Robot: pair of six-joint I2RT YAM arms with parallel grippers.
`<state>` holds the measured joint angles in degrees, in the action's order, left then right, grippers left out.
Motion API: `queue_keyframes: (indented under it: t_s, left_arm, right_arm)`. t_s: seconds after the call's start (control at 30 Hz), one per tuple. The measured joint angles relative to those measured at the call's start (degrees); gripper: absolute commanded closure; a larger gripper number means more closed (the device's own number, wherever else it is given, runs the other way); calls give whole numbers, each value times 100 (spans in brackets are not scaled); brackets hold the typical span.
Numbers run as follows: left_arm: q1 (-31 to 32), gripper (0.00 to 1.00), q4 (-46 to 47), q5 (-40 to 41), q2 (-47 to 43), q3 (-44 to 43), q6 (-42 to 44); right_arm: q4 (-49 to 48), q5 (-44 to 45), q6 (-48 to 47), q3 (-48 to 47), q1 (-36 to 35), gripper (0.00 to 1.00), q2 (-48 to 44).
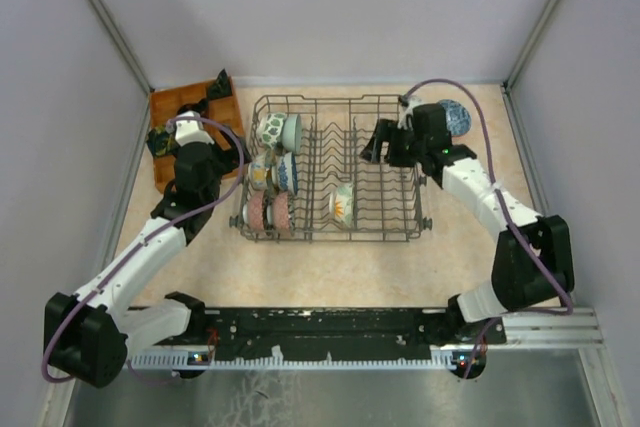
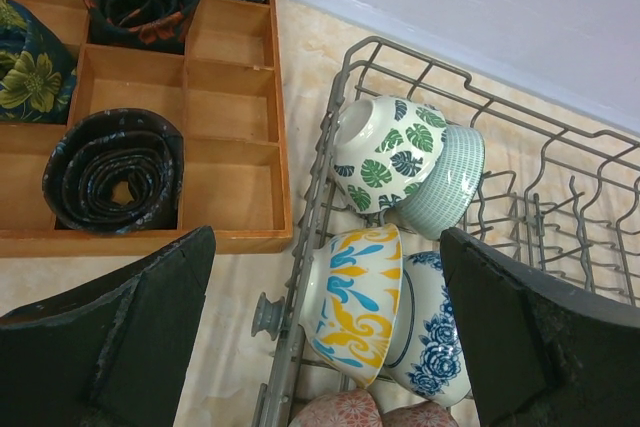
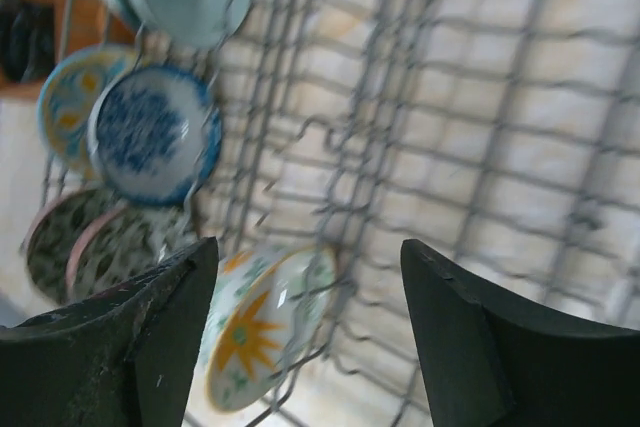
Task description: Unload the bowls from the dish rack
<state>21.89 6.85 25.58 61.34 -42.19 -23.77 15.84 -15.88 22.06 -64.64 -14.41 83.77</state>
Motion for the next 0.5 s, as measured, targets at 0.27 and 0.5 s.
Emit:
queue_keyframes:
  t_s: [0.27,0.5]
  left_arm:
    - [0,1,-2,37,0,0,0]
    - [0,1,0,39,4,0,-2]
  right_arm:
    - [-824,-726,739,1233,-551,29,-501]
    - [-1375,-957,1126,1659,-833,32,-702]
